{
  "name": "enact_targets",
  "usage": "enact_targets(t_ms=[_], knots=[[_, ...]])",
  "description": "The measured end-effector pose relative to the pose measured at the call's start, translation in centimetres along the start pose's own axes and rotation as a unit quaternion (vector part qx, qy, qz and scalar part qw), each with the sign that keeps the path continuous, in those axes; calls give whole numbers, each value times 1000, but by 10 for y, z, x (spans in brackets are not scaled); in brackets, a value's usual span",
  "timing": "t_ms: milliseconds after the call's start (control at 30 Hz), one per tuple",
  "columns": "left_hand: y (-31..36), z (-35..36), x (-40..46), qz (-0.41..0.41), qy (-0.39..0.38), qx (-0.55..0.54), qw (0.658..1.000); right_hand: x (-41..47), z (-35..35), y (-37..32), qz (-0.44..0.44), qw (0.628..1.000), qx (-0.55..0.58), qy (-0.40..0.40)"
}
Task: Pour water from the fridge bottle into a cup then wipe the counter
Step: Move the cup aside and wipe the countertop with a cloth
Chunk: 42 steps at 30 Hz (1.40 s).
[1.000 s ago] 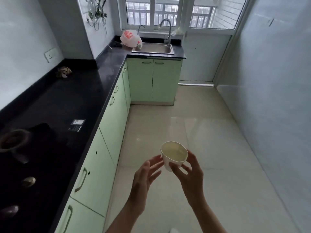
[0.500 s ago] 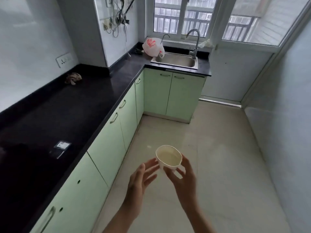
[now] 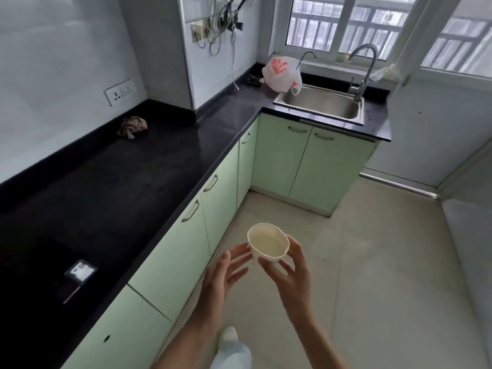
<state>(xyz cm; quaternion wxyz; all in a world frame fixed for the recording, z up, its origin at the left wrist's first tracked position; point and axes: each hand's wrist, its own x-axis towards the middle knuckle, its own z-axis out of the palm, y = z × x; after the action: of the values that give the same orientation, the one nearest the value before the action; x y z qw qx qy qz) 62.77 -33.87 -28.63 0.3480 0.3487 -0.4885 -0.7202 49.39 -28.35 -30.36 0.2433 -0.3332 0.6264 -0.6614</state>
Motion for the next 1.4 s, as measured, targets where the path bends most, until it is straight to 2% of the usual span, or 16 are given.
enact_targets(t_ms=[400,967,1267,1400], knots=[[36,-30,163,1,32,18,999,170,68,15,11,998,21,-63],[69,-11,398,26,219,-6,975,451,130,55,22,966,27,-255],[80,-35,472,25,295,-33,955,528,190,78,52,940,21,-336],[85,-62,501,18,300,-38,953,552,223,90,65,935,20,-347]])
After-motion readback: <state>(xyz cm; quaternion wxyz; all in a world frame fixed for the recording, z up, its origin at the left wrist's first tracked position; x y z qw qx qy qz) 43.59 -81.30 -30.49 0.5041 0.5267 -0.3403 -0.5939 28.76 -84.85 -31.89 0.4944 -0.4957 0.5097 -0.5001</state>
